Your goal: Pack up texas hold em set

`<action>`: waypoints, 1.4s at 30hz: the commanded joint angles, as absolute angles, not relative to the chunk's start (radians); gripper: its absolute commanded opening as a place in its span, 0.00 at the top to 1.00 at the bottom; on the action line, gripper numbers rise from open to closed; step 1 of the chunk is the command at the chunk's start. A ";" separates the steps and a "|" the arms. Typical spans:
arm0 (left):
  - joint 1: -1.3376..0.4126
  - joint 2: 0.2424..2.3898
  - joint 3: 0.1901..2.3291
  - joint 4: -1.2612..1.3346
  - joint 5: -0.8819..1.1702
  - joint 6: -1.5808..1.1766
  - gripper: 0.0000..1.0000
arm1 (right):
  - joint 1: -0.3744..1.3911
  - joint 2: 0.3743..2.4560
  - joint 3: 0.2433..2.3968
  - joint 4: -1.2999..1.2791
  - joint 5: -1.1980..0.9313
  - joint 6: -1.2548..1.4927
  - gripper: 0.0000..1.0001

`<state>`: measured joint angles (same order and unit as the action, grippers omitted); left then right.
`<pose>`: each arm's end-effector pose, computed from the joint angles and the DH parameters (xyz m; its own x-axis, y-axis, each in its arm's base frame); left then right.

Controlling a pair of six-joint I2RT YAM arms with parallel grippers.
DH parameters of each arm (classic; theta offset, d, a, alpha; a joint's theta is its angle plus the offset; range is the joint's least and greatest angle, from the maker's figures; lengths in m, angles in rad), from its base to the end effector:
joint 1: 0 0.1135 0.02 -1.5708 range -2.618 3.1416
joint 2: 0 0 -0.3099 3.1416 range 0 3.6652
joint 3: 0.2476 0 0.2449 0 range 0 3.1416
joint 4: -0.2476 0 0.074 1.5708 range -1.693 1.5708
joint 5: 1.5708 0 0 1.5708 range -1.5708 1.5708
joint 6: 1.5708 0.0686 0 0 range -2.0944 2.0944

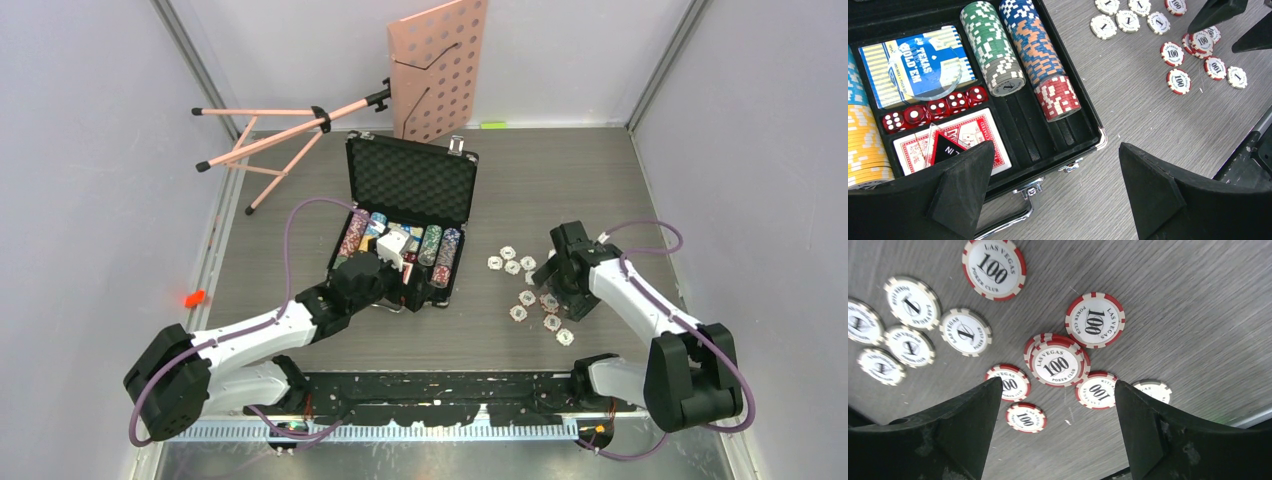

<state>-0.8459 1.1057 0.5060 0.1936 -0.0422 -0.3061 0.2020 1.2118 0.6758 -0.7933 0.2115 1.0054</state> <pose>0.1625 -0.1791 0.2497 -0.4674 0.0736 -0.8810 0.6097 0.7484 -0.2609 0.1789 0.0219 0.1970 -0.6337 0.7129 -0.3002 0.7245 0.6830 0.0927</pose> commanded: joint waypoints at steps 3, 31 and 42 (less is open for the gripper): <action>-0.845 1.081 0.499 0.251 -0.039 -0.287 0.01 | 0.204 1.198 0.755 -0.896 0.299 1.263 0.12; -0.845 1.059 0.492 0.242 -0.069 -0.279 0.01 | 0.204 1.359 0.716 -0.742 0.357 1.273 0.18; -0.845 1.070 0.493 0.244 -0.071 -0.276 0.01 | 0.203 1.395 0.685 -0.717 0.322 1.283 0.18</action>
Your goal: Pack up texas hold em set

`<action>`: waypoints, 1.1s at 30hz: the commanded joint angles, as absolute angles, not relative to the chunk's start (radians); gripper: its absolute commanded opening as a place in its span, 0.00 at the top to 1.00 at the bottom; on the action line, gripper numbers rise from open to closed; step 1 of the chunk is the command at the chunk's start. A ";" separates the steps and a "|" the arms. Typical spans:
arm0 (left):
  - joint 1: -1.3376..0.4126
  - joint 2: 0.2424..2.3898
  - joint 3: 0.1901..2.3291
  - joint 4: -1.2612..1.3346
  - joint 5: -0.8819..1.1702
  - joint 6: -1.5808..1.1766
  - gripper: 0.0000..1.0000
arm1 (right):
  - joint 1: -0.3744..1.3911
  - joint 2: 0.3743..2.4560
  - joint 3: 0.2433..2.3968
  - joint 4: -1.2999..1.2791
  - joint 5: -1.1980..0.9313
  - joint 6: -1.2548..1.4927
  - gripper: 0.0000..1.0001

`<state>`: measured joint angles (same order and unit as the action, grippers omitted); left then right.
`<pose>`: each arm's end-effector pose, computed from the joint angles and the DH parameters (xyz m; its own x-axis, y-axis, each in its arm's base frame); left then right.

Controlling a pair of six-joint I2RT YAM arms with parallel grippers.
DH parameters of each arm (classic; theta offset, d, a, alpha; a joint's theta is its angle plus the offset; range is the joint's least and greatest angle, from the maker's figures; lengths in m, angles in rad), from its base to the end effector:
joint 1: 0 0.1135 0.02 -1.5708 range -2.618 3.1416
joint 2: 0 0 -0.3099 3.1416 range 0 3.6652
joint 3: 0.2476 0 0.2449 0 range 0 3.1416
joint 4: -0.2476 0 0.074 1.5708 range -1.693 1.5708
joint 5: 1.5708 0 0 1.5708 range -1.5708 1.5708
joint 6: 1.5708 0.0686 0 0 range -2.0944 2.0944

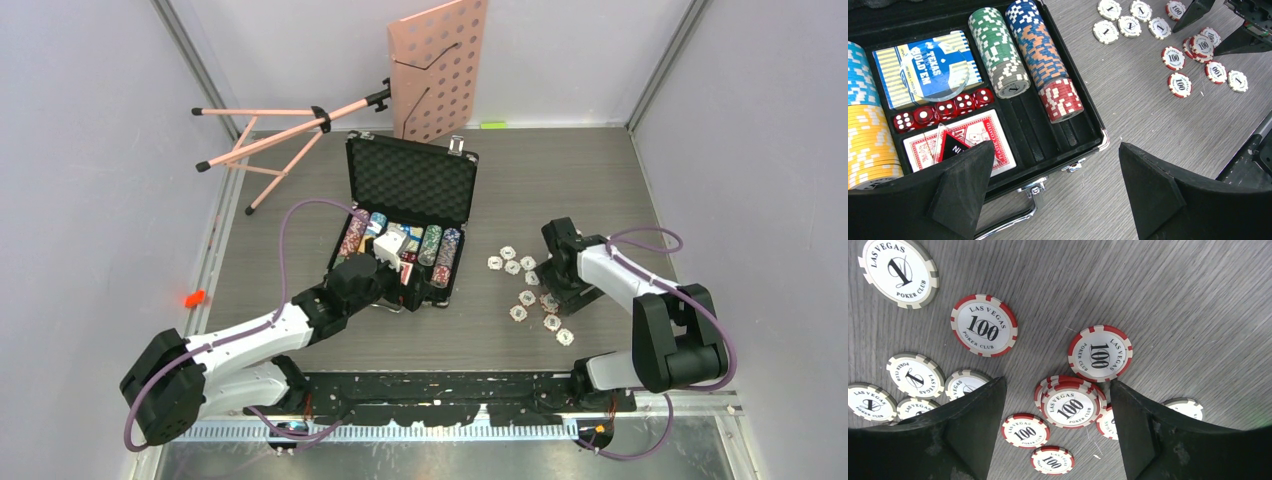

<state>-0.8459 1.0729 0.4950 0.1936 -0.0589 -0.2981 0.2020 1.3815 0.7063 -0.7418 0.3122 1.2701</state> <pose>0.1593 -0.1738 0.2529 -0.4465 0.0619 -0.8927 0.6067 0.7542 -0.2512 0.2059 0.0207 0.1787 -0.4251 0.8408 -0.3353 0.8818 0.4683 0.0564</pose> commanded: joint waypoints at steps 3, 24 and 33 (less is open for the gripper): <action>-0.846 1.075 0.495 0.244 -0.071 -0.276 0.01 | 0.203 1.405 0.683 -0.692 0.304 1.285 0.24; -0.845 1.089 0.503 0.238 -0.079 -0.268 0.01 | 0.220 1.538 0.704 -0.710 0.206 1.218 0.38; -0.845 1.088 0.503 0.238 -0.074 -0.267 0.01 | 0.221 1.517 0.684 -0.722 0.196 1.197 0.68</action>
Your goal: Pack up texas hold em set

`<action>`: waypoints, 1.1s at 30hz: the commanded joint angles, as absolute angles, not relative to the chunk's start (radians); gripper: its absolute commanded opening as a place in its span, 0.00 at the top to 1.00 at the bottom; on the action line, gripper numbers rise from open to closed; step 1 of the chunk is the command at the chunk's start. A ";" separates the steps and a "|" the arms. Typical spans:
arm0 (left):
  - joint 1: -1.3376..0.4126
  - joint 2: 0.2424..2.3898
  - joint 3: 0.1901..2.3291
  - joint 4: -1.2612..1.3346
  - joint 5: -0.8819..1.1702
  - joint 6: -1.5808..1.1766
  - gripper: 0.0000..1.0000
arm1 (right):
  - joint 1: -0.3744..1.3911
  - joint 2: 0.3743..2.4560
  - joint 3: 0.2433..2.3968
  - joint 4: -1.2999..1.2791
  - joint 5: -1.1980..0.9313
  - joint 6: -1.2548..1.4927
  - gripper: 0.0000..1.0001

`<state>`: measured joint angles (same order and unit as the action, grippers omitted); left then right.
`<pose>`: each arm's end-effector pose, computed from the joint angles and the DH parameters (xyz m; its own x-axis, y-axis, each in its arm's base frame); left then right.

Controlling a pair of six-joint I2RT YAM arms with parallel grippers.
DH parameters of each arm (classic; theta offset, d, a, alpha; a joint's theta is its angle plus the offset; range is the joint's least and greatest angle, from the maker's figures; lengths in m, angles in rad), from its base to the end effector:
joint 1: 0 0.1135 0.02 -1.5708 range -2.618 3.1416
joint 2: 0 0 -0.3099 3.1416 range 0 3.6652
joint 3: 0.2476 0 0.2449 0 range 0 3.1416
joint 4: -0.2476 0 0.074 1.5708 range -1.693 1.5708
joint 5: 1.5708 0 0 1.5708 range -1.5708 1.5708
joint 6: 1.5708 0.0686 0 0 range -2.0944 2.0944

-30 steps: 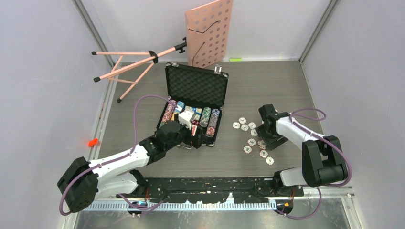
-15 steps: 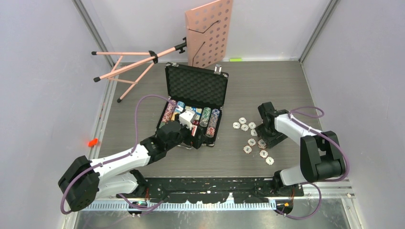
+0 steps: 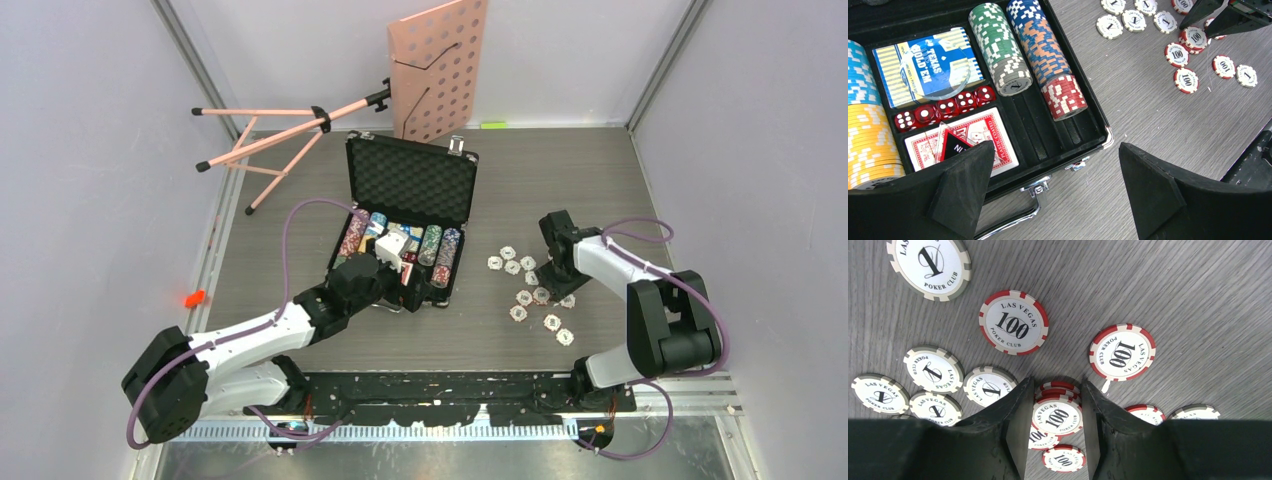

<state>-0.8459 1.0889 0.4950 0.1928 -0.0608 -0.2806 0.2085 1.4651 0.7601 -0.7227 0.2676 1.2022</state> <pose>0.1609 -0.1753 0.2494 -0.4454 0.0860 -0.8912 0.6106 0.7571 -0.2322 0.2259 0.0292 0.1748 -0.5007 0.8136 -0.2955 0.8447 0.5339 0.0387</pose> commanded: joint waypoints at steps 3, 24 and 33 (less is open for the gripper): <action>-0.845 1.092 0.505 0.238 -0.068 -0.267 0.01 | 0.219 1.508 0.684 -0.721 0.160 1.191 0.72; -0.845 1.113 0.512 0.242 -0.048 -0.267 0.01 | 0.254 1.484 0.720 -0.745 0.129 1.160 0.35; -0.845 1.106 0.508 0.236 -0.058 -0.264 0.01 | 0.281 1.589 0.764 -0.760 0.145 1.137 0.40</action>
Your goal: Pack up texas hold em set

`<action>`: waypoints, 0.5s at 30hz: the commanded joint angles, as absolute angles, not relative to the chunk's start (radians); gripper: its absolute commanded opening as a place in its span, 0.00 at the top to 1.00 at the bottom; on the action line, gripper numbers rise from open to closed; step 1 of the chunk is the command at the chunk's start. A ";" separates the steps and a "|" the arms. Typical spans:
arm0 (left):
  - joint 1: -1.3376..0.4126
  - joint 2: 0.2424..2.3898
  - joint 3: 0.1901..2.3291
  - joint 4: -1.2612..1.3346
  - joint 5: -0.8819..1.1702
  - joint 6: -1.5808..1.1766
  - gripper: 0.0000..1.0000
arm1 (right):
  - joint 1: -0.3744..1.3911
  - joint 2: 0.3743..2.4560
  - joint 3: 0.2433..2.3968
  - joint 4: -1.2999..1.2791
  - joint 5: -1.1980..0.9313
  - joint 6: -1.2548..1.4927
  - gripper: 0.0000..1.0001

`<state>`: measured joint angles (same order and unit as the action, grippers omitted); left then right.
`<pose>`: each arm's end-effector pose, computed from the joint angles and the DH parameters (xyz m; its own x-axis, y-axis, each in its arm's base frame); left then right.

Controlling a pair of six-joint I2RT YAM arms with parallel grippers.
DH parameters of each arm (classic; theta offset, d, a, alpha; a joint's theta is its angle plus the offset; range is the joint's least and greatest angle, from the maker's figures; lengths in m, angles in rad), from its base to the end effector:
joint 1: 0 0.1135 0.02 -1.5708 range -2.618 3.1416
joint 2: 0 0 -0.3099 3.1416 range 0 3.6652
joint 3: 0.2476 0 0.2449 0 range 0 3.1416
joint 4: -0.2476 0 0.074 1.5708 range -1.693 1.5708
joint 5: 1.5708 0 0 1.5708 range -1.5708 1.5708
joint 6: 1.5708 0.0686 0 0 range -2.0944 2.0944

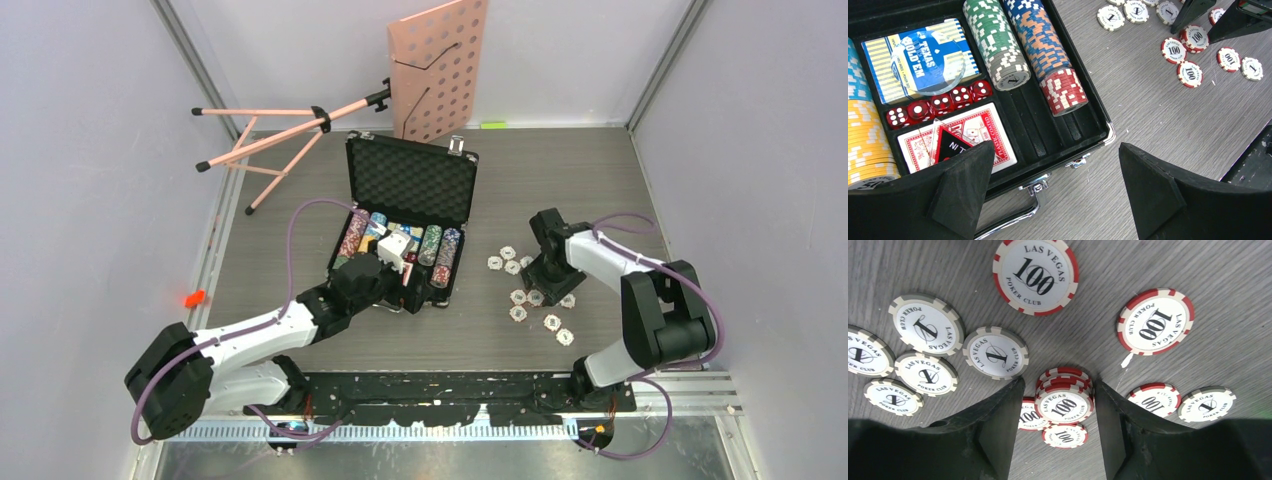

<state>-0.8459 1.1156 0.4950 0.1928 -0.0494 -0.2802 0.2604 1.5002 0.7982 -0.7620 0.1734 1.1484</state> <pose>0.1627 -0.1785 0.2435 -0.4629 0.1060 -0.8801 0.6138 0.7546 -0.2319 0.2285 0.0486 0.1744 -0.6090 0.7675 -0.2002 0.7797 0.6256 0.0269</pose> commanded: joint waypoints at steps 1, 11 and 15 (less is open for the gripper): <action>-0.845 1.105 0.508 0.235 -0.060 -0.263 0.01 | 0.281 1.604 0.767 -0.757 0.144 1.131 0.41; -0.845 1.113 0.510 0.235 -0.061 -0.264 0.02 | 0.281 1.606 0.760 -0.734 0.035 1.089 0.70; -0.845 1.125 0.515 0.243 -0.044 -0.275 0.02 | 0.283 1.537 0.749 -0.777 -0.062 1.078 0.74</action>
<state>-0.8459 1.1168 0.4950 0.1925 -0.0513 -0.2802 0.2596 1.5234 0.8211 -0.7494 0.1089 1.0962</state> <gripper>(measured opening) 0.986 0.483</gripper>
